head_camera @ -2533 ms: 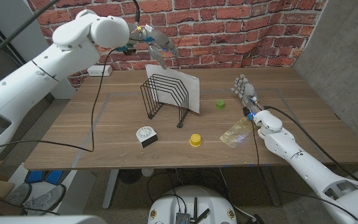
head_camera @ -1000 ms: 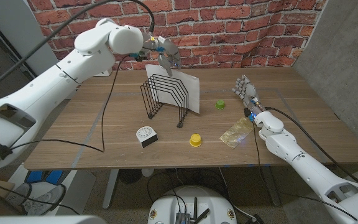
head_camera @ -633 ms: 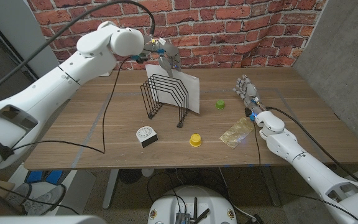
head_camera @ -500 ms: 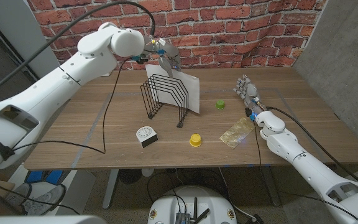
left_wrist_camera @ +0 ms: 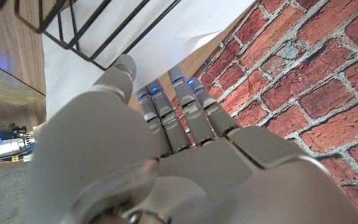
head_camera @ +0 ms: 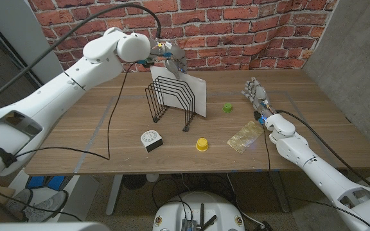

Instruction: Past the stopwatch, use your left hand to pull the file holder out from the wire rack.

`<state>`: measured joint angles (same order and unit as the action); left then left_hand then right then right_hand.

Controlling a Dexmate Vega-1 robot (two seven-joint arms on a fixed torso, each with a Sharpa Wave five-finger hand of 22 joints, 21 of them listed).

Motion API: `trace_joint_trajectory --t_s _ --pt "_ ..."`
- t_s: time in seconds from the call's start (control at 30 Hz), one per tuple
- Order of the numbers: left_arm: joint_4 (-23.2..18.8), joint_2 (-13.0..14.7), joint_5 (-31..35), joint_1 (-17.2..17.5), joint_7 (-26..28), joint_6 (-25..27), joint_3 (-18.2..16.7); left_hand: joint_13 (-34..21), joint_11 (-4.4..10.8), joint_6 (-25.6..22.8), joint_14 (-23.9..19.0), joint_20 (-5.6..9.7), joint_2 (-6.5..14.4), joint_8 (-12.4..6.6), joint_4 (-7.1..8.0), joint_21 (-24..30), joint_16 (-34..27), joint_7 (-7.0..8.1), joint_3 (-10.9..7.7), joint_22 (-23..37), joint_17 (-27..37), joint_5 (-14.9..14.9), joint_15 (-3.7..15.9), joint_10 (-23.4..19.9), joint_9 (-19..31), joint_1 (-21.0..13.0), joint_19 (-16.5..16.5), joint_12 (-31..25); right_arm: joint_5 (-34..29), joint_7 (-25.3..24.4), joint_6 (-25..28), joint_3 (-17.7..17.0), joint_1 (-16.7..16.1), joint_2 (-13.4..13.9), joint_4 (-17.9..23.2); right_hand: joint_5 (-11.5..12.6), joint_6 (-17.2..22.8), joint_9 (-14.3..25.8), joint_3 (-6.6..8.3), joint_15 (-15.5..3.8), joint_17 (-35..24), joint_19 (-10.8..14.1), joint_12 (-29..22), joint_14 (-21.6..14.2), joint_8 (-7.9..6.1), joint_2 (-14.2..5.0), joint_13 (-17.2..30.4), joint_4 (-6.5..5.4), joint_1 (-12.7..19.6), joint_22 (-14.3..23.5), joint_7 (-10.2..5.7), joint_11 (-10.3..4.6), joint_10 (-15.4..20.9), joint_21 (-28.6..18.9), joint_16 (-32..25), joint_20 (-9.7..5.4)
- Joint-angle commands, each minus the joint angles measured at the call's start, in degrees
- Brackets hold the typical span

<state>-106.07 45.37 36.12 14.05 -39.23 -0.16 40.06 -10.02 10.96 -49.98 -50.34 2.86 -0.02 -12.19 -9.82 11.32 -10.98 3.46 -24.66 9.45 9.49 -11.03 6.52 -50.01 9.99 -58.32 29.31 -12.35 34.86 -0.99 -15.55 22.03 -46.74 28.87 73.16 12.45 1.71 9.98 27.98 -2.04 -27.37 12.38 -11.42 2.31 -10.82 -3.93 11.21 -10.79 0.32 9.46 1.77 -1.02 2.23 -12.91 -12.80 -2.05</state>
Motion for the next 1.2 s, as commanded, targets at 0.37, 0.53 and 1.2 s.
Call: trace_joint_trajectory --t_s 0.37,0.53,1.2 --pt "1.8 -0.5 -0.5 0.0 1.9 -0.6 0.2 -0.2 -0.31 -7.1 -8.0 9.11 1.9 0.02 -0.28 0.5 -0.7 0.16 -1.19 0.4 0.4 0.2 7.14 -7.7 0.3 -1.9 4.5 -0.6 -0.2 0.2 0.1 0.3 1.2 -0.5 -1.4 -0.2 0.5 0.3 0.55 -0.56 -0.2 0.5 0.0 -0.1 -0.02 -6.90 0.1 0.20 -0.1 0.3 -0.08 -0.06 0.5 0.3 -0.5 -1.44" --pt "2.7 -0.5 -1.4 -0.1 2.7 -1.6 0.1 -0.2 -0.34 -8.9 -10.1 9.07 2.3 -0.01 -0.15 0.5 -0.7 0.39 -1.23 0.5 0.4 0.2 7.16 -9.8 0.4 -2.4 5.7 -0.5 -0.3 0.1 0.1 0.3 1.4 -0.5 -1.5 -0.2 0.5 0.3 0.59 -0.57 -0.2 0.6 0.0 -0.1 0.00 -6.90 0.1 0.21 -0.1 0.3 -0.12 -0.04 0.5 0.4 -0.5 -1.40" --pt "0.8 0.0 -0.9 0.3 3.5 0.1 -0.7 -0.4 -0.67 -14.3 -16.5 9.07 3.3 -0.59 -0.15 0.5 -1.2 0.21 -0.46 0.4 0.7 0.4 7.29 -16.5 0.9 -3.7 9.5 -0.4 -0.5 0.5 -0.5 0.4 2.1 -0.8 -2.5 -0.4 0.5 0.3 0.72 -0.60 -0.2 0.6 0.0 -0.1 0.01 -6.92 0.1 0.23 0.0 0.3 -0.11 -0.02 0.4 0.7 -0.6 -1.32"
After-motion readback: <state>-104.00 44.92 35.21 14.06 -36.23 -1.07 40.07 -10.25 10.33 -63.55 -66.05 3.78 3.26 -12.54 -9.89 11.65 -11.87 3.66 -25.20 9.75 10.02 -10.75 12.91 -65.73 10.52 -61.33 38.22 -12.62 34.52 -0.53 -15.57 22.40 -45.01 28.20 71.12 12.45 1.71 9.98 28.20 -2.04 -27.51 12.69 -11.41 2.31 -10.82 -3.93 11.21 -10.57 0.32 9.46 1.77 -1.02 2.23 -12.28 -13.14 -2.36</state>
